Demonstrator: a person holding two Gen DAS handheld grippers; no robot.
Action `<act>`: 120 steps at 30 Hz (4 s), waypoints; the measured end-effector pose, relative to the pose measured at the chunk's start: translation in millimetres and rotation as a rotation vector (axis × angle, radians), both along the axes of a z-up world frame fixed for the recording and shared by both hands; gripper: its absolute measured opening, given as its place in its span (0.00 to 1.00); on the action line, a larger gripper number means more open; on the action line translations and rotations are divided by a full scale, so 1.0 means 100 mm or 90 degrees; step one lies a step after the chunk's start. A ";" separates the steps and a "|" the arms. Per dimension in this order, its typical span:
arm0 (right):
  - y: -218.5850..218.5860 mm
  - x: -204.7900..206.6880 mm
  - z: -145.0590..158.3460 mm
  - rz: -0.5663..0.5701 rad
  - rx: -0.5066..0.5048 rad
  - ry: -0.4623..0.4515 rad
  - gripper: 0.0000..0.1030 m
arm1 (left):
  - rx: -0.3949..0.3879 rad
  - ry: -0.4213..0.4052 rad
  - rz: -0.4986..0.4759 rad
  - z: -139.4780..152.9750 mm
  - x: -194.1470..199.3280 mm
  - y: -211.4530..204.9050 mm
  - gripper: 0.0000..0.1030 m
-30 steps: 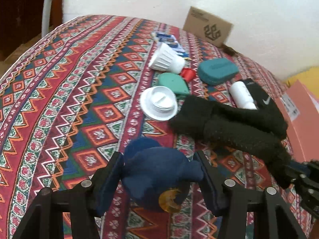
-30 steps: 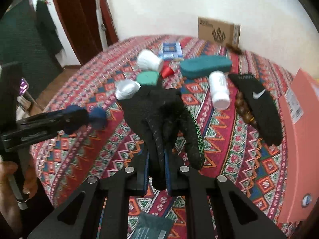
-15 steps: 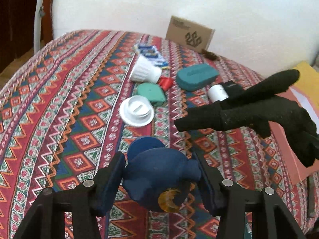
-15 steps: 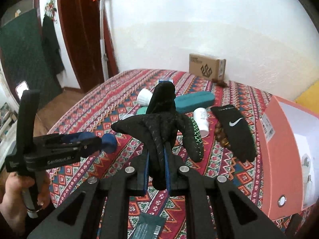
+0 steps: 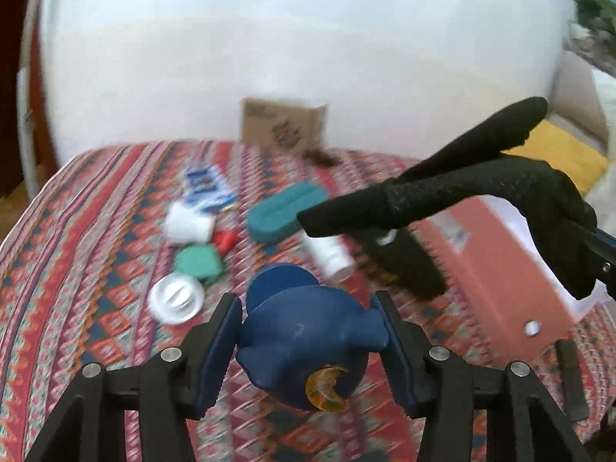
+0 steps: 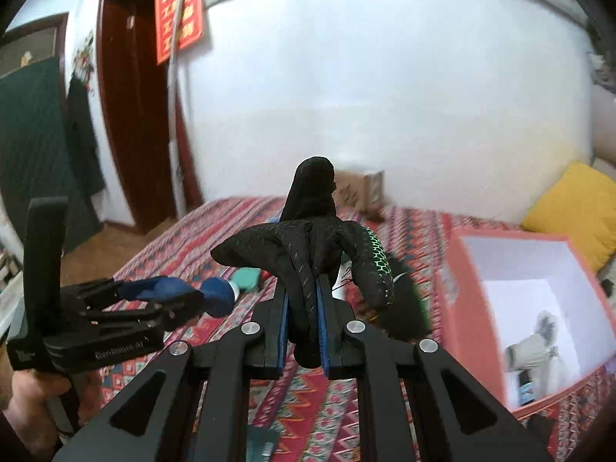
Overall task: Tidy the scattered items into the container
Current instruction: 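Carry the plush toy and glove into the pink box and open both grippers, then move both grippers back over the remaining items on the cloth, then grasp the white pill bottle with the right gripper while the left gripper grasps the white round lid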
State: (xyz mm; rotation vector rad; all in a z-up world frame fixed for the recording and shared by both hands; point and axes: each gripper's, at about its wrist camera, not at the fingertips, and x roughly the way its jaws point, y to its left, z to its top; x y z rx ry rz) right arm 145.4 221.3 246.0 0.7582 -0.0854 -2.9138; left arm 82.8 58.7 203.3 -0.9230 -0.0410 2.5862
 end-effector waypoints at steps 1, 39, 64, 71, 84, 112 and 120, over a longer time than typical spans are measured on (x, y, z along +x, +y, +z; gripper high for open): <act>0.08 0.04 0.05 -0.011 -0.003 0.009 0.12 | 0.002 0.010 -0.014 0.08 0.02 0.12 0.57; 2.08 0.32 -0.11 -0.364 -0.042 0.032 0.79 | 0.008 0.046 -0.154 0.26 -0.36 1.62 0.99; -0.07 -1.51 -1.58 -0.052 0.062 -0.214 0.83 | -0.076 -0.131 0.139 -1.45 -1.28 -0.75 0.99; -0.24 -2.10 -1.83 -0.041 0.088 -0.227 0.82 | -0.074 -0.161 0.163 -1.66 -1.52 -0.86 0.99; -0.42 -2.70 -2.16 0.012 0.108 -0.279 0.44 | -0.091 -0.140 0.187 -1.89 -1.73 -0.88 0.99; -0.58 -0.75 -1.40 0.016 0.026 -0.220 0.44 | -0.122 -0.010 0.145 -0.91 -0.68 -0.51 0.63; -0.38 -0.56 -1.01 -0.004 0.002 -0.160 0.44 | -0.107 0.049 0.126 -0.50 -0.41 -0.36 0.63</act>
